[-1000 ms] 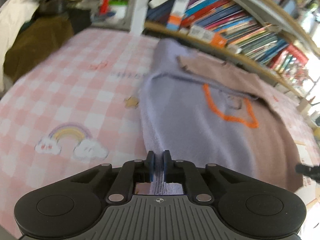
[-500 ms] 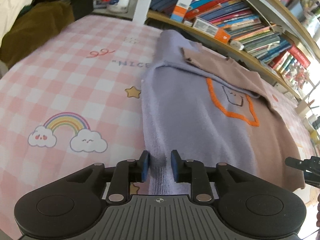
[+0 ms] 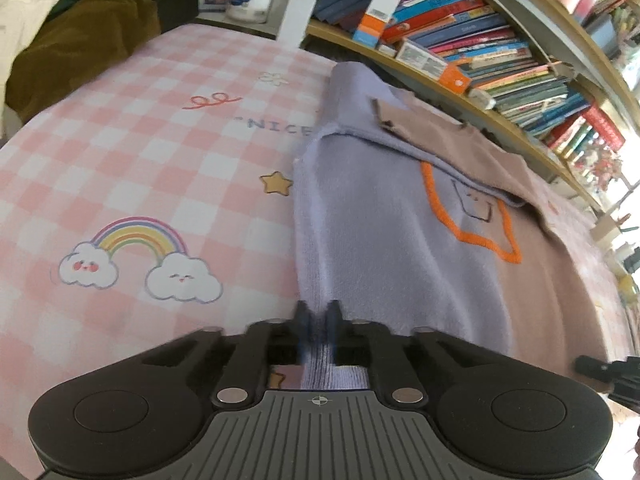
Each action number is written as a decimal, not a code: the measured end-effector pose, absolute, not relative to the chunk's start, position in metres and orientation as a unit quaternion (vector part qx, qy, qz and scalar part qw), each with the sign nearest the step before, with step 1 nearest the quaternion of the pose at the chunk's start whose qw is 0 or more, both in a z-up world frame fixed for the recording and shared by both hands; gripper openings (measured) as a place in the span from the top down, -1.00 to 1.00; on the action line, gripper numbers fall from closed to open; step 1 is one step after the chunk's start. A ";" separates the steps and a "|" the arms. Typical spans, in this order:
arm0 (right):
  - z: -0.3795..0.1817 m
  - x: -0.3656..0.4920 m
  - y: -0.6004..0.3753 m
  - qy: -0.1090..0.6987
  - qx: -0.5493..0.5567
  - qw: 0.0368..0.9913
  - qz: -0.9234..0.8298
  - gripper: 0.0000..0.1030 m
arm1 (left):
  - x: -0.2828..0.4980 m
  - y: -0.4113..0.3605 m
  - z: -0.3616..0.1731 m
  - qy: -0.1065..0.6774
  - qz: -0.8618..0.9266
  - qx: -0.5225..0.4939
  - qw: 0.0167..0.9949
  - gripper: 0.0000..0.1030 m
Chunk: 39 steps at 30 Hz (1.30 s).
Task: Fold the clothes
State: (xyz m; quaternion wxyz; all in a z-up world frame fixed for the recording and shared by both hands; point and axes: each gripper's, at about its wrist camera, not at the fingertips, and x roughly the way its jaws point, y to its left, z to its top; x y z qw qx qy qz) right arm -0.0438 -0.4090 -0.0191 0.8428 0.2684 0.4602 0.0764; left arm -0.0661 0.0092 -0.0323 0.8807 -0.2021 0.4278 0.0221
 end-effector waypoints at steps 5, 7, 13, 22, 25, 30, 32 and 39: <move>-0.010 -0.054 -0.420 0.451 0.282 0.842 0.088 0.87 | -0.077 0.007 -0.028 0.420 0.024 -0.214 0.881 0.91; -0.007 -0.058 -0.423 0.449 0.285 0.841 0.095 0.87 | -0.084 0.004 -0.026 0.416 0.027 -0.221 0.882 0.90; -0.001 -0.078 -0.437 0.448 0.296 0.835 0.118 0.87 | -0.116 -0.004 -0.021 0.412 0.042 -0.235 0.879 0.90; -0.008 -0.131 -0.462 0.452 0.334 0.814 0.150 0.87 | -0.172 -0.018 -0.016 0.412 0.065 -0.245 0.875 0.90; -0.010 -0.149 -0.467 0.456 0.334 0.811 0.153 0.87 | -0.190 -0.022 -0.016 0.412 0.069 -0.245 0.875 0.90; -0.013 -0.174 -0.472 0.468 0.328 0.805 0.160 0.87 | -0.220 -0.026 -0.019 0.414 0.078 -0.253 0.871 0.90; -0.013 -0.182 -0.476 0.472 0.330 0.801 0.161 0.87 | -0.225 -0.025 -0.017 0.409 0.078 -0.266 0.869 0.90; 0.008 -0.185 -0.488 0.433 0.376 0.800 0.179 0.88 | -0.229 -0.018 -0.001 0.374 0.065 -0.323 0.867 0.90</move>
